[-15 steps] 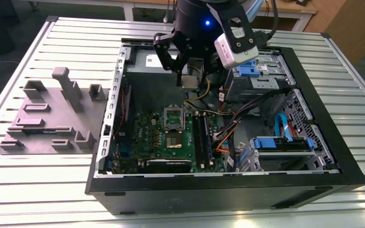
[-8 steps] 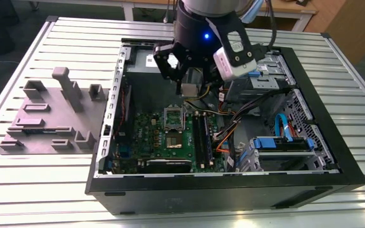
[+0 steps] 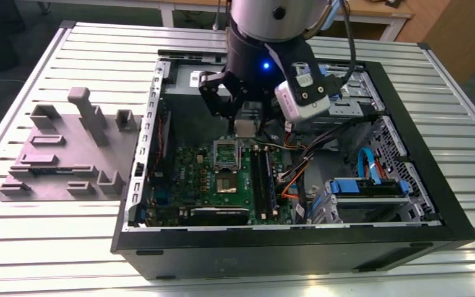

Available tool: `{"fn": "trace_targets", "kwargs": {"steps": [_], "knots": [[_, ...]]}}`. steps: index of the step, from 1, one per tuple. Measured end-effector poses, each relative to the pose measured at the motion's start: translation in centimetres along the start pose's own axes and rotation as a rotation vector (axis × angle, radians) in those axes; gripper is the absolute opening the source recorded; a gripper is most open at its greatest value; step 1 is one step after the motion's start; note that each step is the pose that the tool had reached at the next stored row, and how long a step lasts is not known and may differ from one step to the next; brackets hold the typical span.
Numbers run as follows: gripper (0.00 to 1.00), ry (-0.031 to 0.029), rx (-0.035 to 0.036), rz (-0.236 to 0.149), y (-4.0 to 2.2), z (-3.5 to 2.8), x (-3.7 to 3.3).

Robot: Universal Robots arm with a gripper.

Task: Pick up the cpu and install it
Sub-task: 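Place the cpu into insertion slot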

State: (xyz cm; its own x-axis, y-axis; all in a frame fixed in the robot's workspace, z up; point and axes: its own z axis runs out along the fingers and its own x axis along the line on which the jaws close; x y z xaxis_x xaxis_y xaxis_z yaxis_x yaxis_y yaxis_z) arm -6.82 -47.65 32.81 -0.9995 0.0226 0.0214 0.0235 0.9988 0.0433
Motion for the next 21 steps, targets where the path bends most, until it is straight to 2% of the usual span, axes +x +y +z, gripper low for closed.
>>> {"fn": "trace_targets", "kwargs": {"steps": [4, 6, 21], "knots": [[0.47, 0.0001, 0.0000, -0.002, -0.05, 0.74, 0.93], [0.47, 0.0001, -0.0001, -0.003, -0.07, 1.11, 1.12], [0.47, 0.0004, -0.0009, -0.007, -0.23, 3.83, 0.87]]}}
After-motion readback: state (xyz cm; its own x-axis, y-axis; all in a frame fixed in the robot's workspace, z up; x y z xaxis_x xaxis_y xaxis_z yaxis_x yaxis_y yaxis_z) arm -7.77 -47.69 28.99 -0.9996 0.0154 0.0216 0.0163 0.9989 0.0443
